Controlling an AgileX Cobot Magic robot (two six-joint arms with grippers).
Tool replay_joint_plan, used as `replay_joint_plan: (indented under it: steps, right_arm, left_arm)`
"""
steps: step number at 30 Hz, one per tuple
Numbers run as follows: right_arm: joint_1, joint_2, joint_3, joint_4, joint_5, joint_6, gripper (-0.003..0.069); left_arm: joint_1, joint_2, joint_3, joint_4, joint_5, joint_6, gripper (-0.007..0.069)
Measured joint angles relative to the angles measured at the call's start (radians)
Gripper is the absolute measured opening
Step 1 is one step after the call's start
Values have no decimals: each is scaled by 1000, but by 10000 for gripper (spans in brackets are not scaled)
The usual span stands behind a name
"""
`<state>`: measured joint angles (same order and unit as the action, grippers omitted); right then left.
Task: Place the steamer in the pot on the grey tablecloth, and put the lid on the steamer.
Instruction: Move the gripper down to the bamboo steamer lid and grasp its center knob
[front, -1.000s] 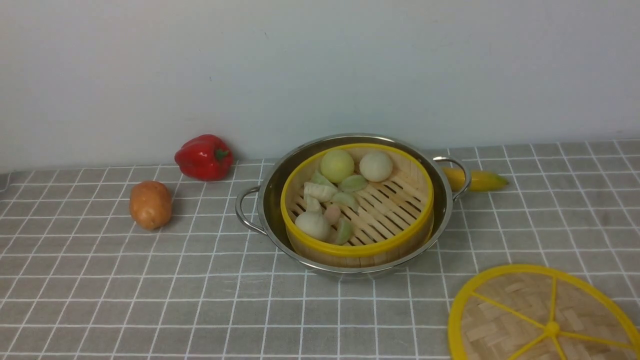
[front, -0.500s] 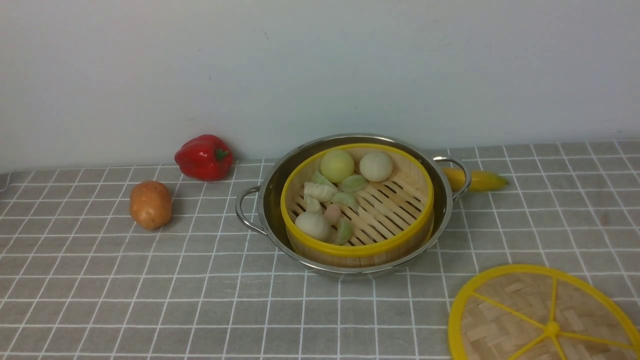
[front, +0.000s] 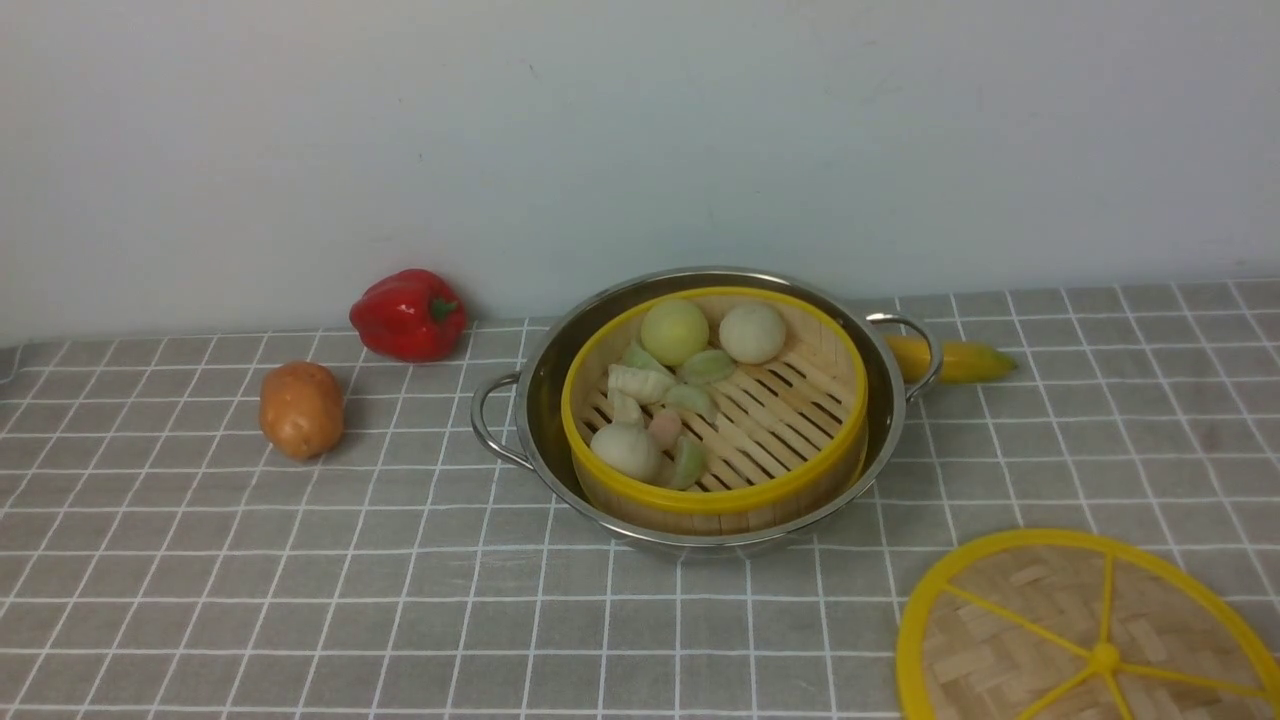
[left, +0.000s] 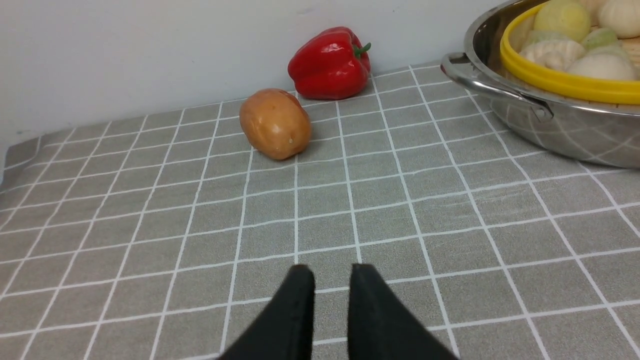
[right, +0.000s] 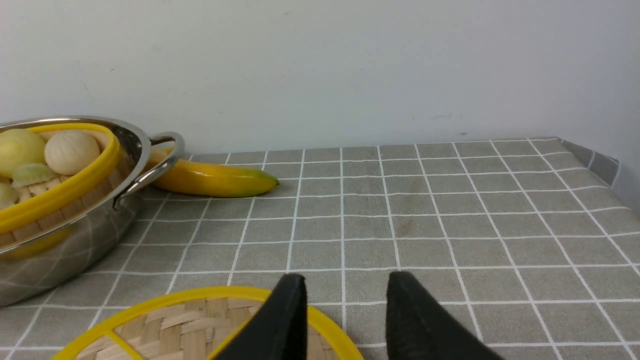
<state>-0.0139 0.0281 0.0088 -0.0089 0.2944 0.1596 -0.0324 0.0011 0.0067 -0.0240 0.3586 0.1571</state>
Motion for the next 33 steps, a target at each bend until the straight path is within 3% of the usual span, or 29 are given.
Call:
replay_joint_plan:
  steps: [7,33]
  right_arm:
    - [73,0,0,0,0,0,245]
    - [74,0,0,-47,-40,-6,245]
  left_arm:
    - [0,0,0,0,3,0,115]
    - [0,0,0,1,3,15,149]
